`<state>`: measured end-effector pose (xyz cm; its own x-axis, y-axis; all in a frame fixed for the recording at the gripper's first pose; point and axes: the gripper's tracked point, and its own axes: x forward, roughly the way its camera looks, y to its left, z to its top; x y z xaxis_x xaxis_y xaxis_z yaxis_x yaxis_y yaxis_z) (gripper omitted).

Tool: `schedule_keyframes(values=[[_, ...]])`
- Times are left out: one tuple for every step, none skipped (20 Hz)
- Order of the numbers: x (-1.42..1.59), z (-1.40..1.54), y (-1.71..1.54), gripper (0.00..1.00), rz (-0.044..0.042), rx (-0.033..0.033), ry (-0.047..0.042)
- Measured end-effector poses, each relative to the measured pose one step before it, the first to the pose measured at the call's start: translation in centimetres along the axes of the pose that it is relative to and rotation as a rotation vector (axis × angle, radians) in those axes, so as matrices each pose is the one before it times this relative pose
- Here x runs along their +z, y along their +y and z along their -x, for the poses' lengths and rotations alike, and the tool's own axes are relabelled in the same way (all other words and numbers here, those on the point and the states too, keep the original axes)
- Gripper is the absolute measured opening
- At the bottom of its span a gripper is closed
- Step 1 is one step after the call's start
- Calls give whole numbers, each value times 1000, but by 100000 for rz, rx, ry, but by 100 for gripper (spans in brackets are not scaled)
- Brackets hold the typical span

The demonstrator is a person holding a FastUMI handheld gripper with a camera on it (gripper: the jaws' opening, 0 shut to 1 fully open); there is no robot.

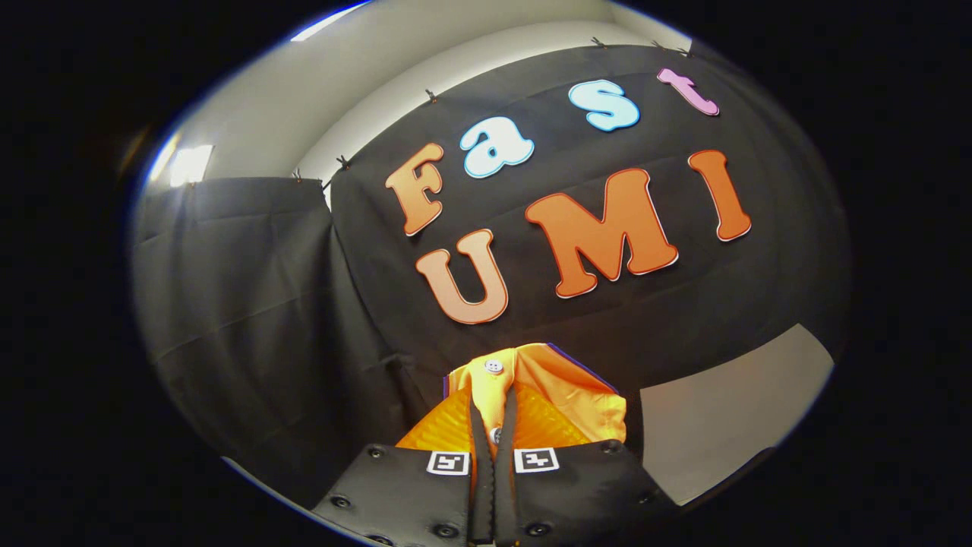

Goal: Put the clothes into the washing machine and then close the washing machine lid.

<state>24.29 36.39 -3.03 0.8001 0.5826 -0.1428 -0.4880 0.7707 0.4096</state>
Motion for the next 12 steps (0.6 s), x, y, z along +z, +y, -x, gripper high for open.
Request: schedule_keyframes(values=[[-1035, -793, 658, 8, -135, -59, 814], [-875, -812, 502, 8, -252, 6, 893], [-1005, -900, 480, 8, 272, -359, 1024], [-1029, -929, 215, 8, 722, -719, 1090], [-1007, -705, 350, 8, 601, -1001, 848], [-896, -862, 330, 8, 465, -1009, 842], [-1090, -892, 269, 8, 545, -1191, 922], [-1225, -827, 98, 8, 749, -1469, 1166], [-1386, -661, 172, 8, 688, -1598, 1224], [-1270, -617, 73, 8, 467, -1443, 1114], [-1125, -831, 120, 8, 1045, -1210, 1202], [-1041, -779, 57, 8, 1418, -1216, 904]])
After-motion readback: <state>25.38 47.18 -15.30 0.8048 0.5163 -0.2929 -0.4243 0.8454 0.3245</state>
